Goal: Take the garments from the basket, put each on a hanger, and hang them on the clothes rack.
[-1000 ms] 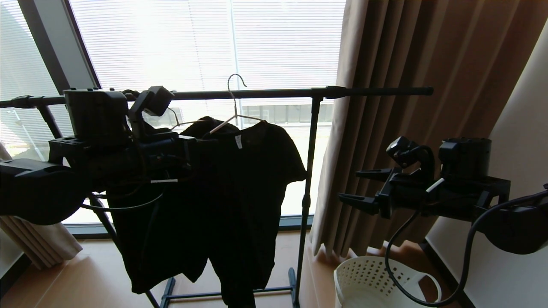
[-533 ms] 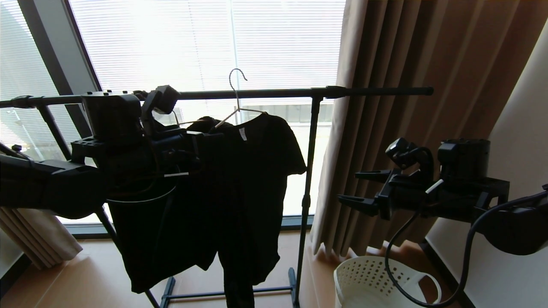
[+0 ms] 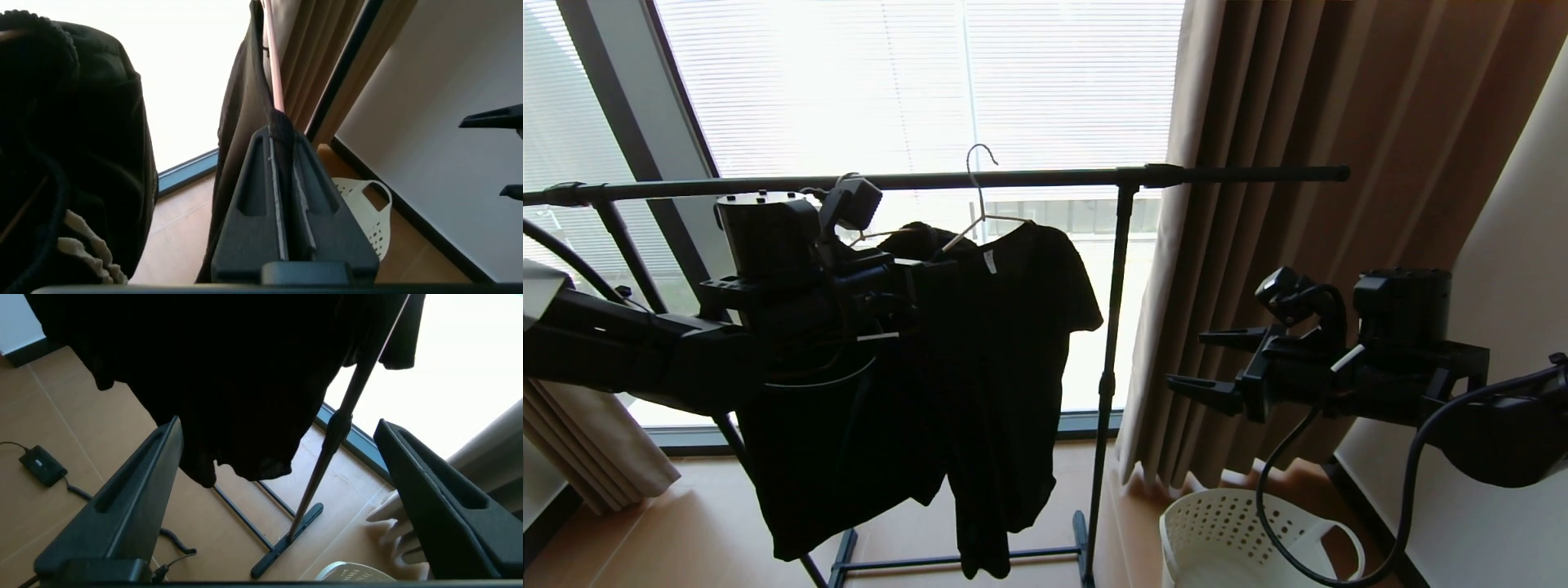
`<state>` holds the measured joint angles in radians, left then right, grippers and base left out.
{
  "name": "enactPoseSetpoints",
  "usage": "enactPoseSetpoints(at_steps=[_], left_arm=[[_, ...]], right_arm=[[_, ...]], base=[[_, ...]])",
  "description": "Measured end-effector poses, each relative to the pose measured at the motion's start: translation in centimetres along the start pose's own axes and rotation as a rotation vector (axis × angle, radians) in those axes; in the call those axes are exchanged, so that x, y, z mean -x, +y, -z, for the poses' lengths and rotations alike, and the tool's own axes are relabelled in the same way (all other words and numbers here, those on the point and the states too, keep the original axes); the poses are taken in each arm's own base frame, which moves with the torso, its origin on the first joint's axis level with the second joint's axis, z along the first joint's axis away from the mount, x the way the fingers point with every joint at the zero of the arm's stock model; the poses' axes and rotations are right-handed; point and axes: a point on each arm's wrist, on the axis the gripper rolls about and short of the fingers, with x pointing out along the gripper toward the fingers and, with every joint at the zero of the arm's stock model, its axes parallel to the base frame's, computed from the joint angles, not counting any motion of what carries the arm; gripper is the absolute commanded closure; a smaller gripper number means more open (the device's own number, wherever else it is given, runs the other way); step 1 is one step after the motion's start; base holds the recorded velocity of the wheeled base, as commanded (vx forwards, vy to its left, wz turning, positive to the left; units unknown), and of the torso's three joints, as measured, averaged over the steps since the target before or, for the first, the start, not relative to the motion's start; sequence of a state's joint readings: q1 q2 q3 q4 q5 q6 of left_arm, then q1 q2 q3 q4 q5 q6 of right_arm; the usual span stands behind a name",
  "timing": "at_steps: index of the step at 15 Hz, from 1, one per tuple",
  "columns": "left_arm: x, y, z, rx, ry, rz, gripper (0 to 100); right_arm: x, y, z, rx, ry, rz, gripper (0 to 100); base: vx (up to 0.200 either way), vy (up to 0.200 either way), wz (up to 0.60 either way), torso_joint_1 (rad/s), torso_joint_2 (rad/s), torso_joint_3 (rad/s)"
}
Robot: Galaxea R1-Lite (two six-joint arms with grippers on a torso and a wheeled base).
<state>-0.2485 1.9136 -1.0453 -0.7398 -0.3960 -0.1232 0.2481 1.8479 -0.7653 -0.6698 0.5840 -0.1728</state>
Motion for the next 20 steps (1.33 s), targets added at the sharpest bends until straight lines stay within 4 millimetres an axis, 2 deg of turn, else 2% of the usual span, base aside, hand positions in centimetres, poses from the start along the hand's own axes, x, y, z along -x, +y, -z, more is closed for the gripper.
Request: enactPoseSetpoints(at_steps=[9, 10, 17, 20], left_arm=[[-0.4, 0.3, 1.1, 0.011, 0.032, -0.004, 100], [-0.3, 0.3, 1.1, 0.011, 0.032, -0.004, 0], [0.3, -0.3, 1.6, -0.025, 0.054, 0.003, 0], [1.9, -1.1, 1.2, -0.027, 0.082, -0.009, 0]], right_arm=[[-0.2, 0.3, 0.1, 0.0, 0.005, -0.01, 0], [-0.2, 0.3, 0.1, 0.001, 0.005, -0.01, 0], [-0.2, 0.3, 0.1, 0.0, 0.007, -0.011, 0], [-0.1, 0.4, -0.1, 0.006, -0.002, -0.01, 0]], base=[[0.0, 0.0, 0.0, 0.0, 0.0, 0.0], [0.0, 0.0, 0.0, 0.0, 0.0, 0.0], [0.0, 0.0, 0.0, 0.0, 0.0, 0.0], [0.0, 0.0, 0.0, 0.0, 0.0, 0.0]])
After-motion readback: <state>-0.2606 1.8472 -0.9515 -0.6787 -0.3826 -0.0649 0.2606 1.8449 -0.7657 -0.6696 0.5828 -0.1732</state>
